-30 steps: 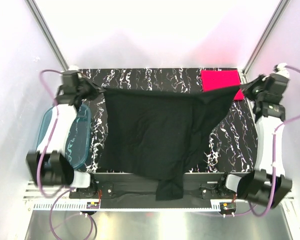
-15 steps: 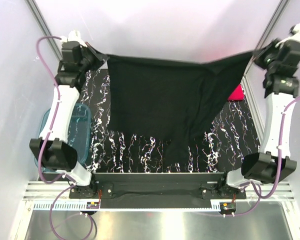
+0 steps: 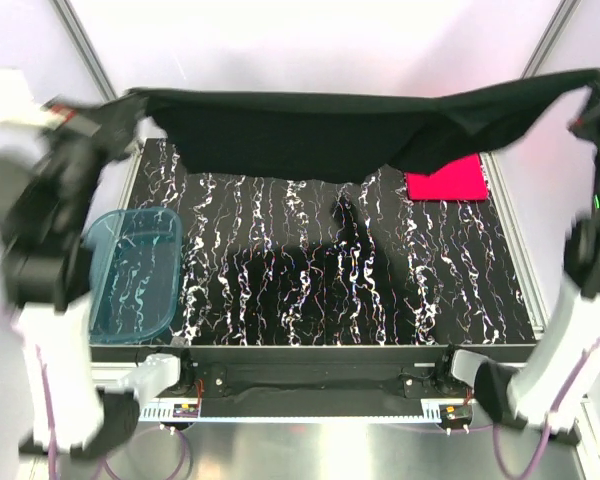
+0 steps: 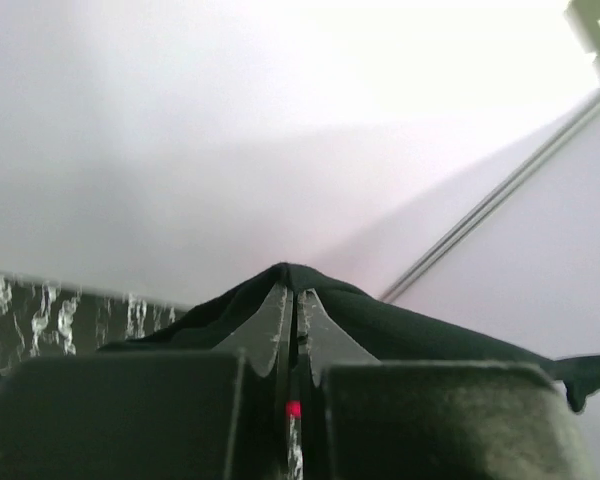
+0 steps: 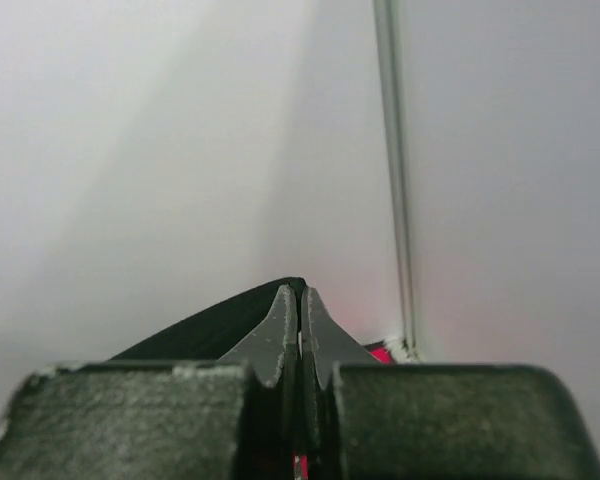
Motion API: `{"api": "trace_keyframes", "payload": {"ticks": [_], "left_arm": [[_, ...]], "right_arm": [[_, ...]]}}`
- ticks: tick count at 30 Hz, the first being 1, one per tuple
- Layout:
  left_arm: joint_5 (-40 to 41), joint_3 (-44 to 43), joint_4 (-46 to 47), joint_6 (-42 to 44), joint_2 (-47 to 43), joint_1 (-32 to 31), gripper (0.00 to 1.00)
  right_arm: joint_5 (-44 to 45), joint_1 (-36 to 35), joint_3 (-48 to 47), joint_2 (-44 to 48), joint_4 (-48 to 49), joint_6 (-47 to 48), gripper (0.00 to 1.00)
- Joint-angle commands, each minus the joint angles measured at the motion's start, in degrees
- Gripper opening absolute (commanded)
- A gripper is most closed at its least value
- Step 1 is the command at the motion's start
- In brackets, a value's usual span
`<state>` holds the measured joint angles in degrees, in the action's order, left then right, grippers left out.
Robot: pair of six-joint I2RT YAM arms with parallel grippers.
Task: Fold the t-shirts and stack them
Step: Flatten the tshirt out
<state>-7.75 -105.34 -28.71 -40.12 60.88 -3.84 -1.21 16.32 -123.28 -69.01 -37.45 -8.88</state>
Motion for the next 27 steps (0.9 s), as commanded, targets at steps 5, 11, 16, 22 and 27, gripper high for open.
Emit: {"api": "trace_keyframes", "payload": {"ticks": [5,11,16,22,27], "left_arm": [[5.0,-2.3,-5.7,1.3,-11.9,0.3,0.00],[2.7,-3.9,-10.5,2.0,-8.3,0.3,0.00],[1.9,4.9,-8.4,4.7,-3.3,0.3,0.00],[-1.1,20.2,0.6,8.1,5.5,0.2,0.00],[-0.3,31.2,10.0,10.0,16.4,0.2,0.00]], "right_arm": [[9.0,-1.1,-4.8,13.5,-1.0,6.6,0.00],[6.9,-2.3,-9.4,12.2,-1.1,7.2,0.00],[-0.5,-2.3,-0.5,7.8,1.5,5.5,0.00],[-9.4,-2.3,27.2,3.5,13.7,0.5,0.00],[-10.7,-3.0,45.5,-5.4,26.4,-3.2,0.00]]}}
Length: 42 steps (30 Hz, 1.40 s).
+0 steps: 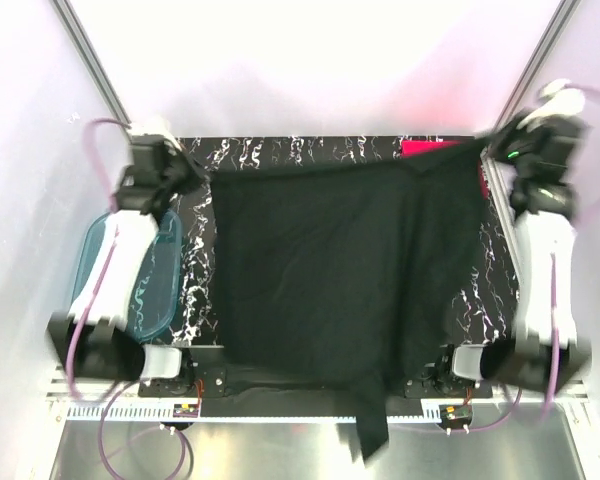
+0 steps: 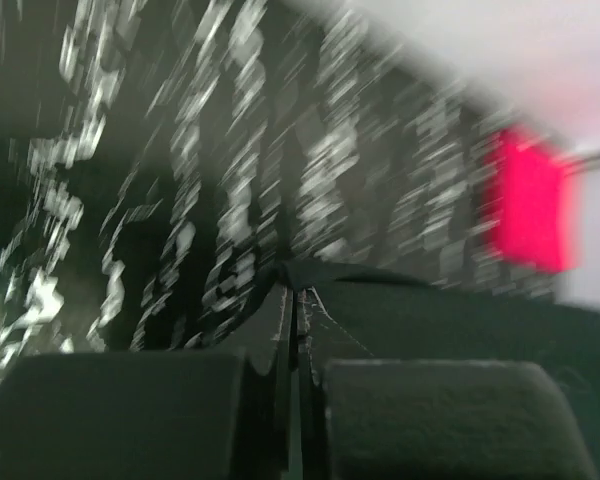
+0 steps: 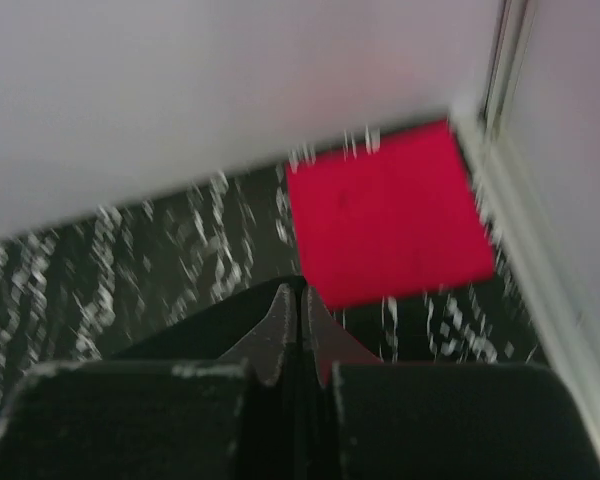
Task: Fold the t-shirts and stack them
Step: Flatten the tshirt out, then fold the tshirt
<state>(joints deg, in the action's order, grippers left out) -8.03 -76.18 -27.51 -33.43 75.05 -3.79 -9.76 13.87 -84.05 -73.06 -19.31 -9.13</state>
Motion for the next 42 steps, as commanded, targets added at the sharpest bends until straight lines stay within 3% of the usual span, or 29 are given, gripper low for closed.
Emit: {"api": "trace_keyframes", "payload": {"ticks": [1,5,8,13,18,23,28,35,42], "left_arm": [[0.0,2.3,11.8,4.6,6.7,0.2,0.00],[2.7,-0.4,16.3,8.8,18.2,0.1,0.00],[3.4,-7.4,14.4,10.7,26.7,0.4,0.00],[1.9,-15.6,14.1,10.5,34.5,0.2,0.00],[4.7,-18.0,14.6,8.9,37.6,0.0,0.00],[3.7,-25.1,11.1,10.0,42.2,0.3,0.00],[2.8,-31.2,11.4,8.5,46.1,1.6,0.00],[-2.0,-41.0,11.8,5.2,55.2,4.3,0.00],[-7.7,-49.1,8.4,2.0,61.1,7.3,0.00]], "right_arm": [[-1.7,-1.5,7.7,-3.0,10.8,-3.1,0.00],[-0.8,-3.7,10.3,-13.9,14.9,-2.2,0.00],[-0.1,-5.0,7.5,-20.2,14.9,-1.0,0.00],[-0.2,-7.3,-3.6,-28.3,11.3,1.0,0.00],[-0.9,-11.7,-19.0,-39.7,7.3,2.2,0.00],[1.1,-13.6,-30.6,-49.1,1.2,-1.6,0.00],[3.0,-13.5,-35.0,-51.0,-2.3,-2.7,0.00],[4.5,-13.5,-34.0,-47.9,-8.7,-5.0,0.00],[-0.3,-13.6,-32.3,-42.3,-19.9,-13.0,0.00]]}}
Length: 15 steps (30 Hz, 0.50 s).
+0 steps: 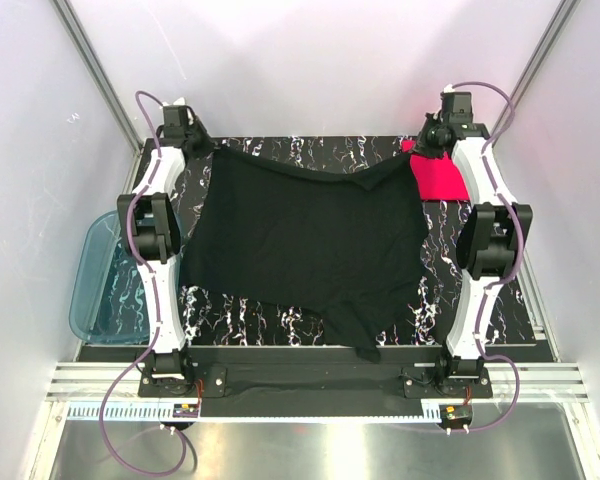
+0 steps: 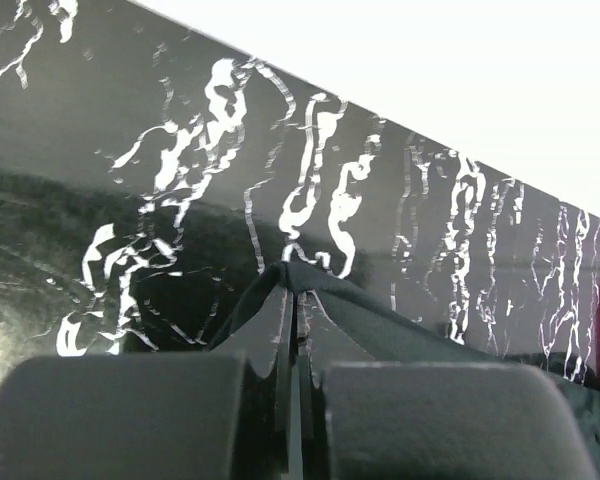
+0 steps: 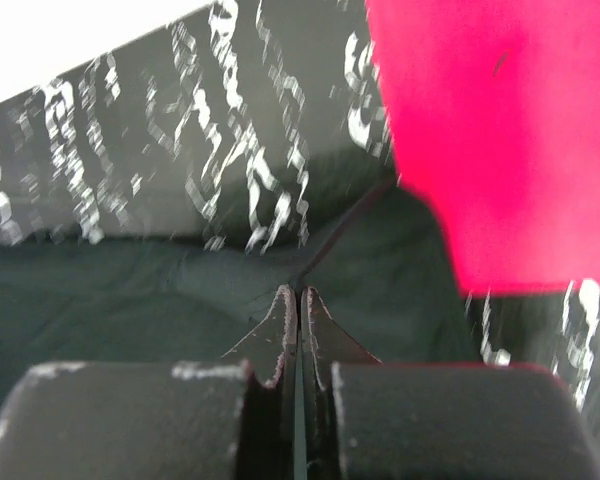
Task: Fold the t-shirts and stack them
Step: Fold the tshirt
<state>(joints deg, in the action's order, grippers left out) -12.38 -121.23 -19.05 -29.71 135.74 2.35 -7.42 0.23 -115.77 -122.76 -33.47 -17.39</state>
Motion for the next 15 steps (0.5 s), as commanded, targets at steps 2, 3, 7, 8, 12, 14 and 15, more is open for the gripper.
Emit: {"api": "trace_keyframes", "payload": {"ticks": [2,3,7,8,12,14,15], "left_arm": [[-4.4,-3.8,-0.3,-2.0,1.0,1.8,0.00],[-4.6,-3.8,-0.8,-2.0,1.3,2.0,0.00],[-6.5,-3.5,-2.6,-3.2,2.4,2.8,0.00],[-6.9,-3.5,-3.0,-3.2,2.5,3.0,0.00],[-7.8,-4.0,-5.2,-2.7,2.7,3.1,0.00],[-7.9,-4.3,-7.3,-2.5,2.4,3.1,0.00],[-7.9,-4.2,-7.9,-2.5,2.3,3.2,0.00]], "right_arm": [[-3.4,0.1,0.0,8.8,-10.3,-6.2,0.00],[-4.2,0.1,0.4,9.4,-11.8,-6.4,0.00],[-5.0,0.1,3.3,12.5,-18.4,-8.0,0.00],[-5.0,0.1,4.6,13.7,-19.7,-9.1,0.00],[-7.3,0.0,14.1,18.2,-19.6,-12.2,0.00],[-7.8,0.0,19.0,19.8,-19.0,-12.9,0.00],[-8.3,0.1,20.3,20.2,-18.8,-13.0,0.00]]}}
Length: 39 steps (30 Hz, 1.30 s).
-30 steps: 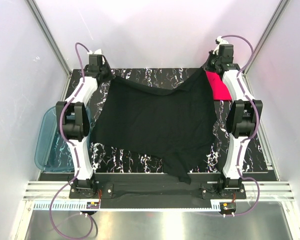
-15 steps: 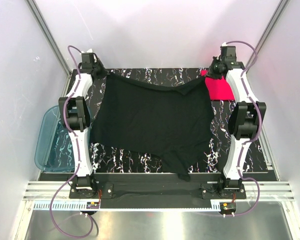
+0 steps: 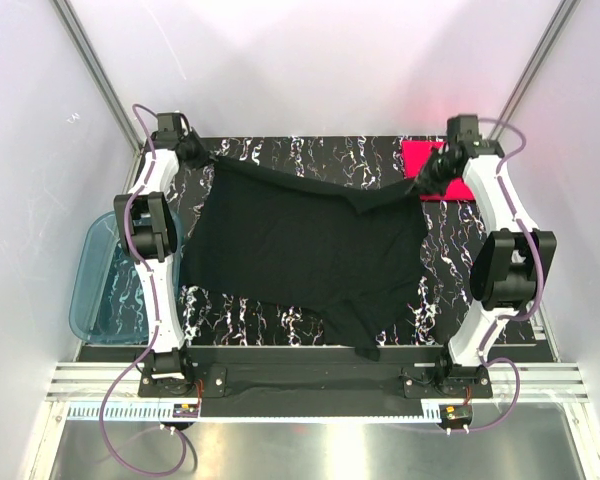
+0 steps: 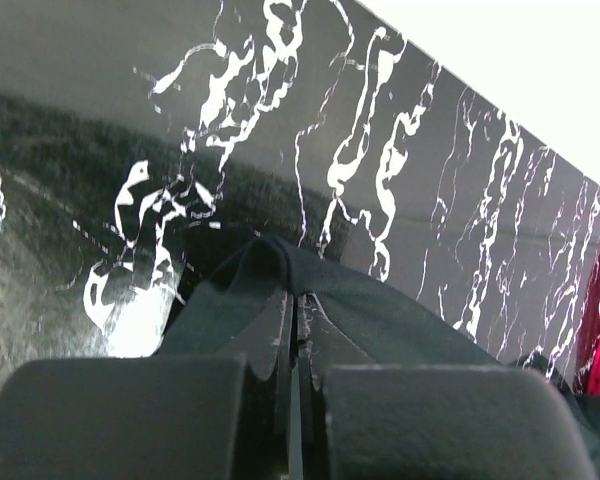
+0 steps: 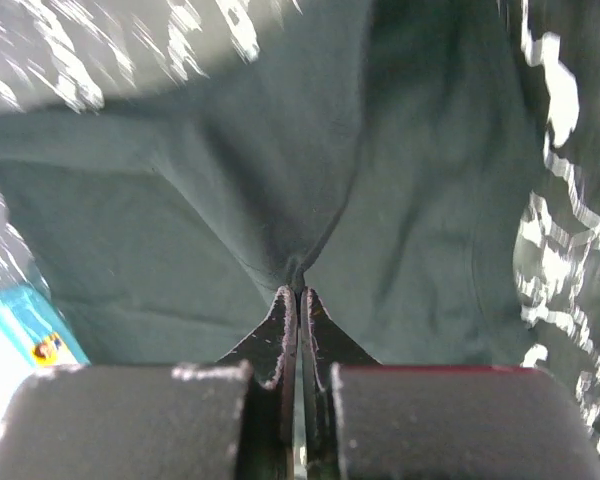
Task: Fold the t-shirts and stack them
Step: Fold the tshirt
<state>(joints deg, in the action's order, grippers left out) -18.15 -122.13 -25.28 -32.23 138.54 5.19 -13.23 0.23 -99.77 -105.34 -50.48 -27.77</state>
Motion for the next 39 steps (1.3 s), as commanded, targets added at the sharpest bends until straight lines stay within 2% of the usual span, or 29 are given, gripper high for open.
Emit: {"api": "trace_keyframes", "payload": {"ticks": [1,5,8,20,29,39], "left_arm": [[-2.3,-3.0,-2.3,0.1,-0.6,0.4,0.00],[-1.5,-1.7,-5.9,2.0,-2.1,0.7,0.00],[-1.5,-1.4,-8.6,3.1,-3.0,1.1,0.00],[-0.9,1.1,-15.1,6.1,-7.1,2.7,0.00],[0.5,2.4,-19.8,7.5,-6.9,2.9,0.00],[1.9,3.7,-22.4,7.2,-5.3,2.9,0.00]], "right_arm": [[-3.0,0.1,5.7,3.2,-1.4,-2.8,0.00],[-4.8,0.0,12.4,5.2,0.5,-3.9,0.00],[-5.0,0.1,13.7,5.3,0.6,-3.8,0.00],[-2.9,1.2,7.8,4.4,-5.9,1.9,0.00],[-3.0,1.7,11.1,4.4,-8.2,5.6,0.00],[-4.4,1.7,15.7,1.3,-4.1,5.4,0.00]]}}
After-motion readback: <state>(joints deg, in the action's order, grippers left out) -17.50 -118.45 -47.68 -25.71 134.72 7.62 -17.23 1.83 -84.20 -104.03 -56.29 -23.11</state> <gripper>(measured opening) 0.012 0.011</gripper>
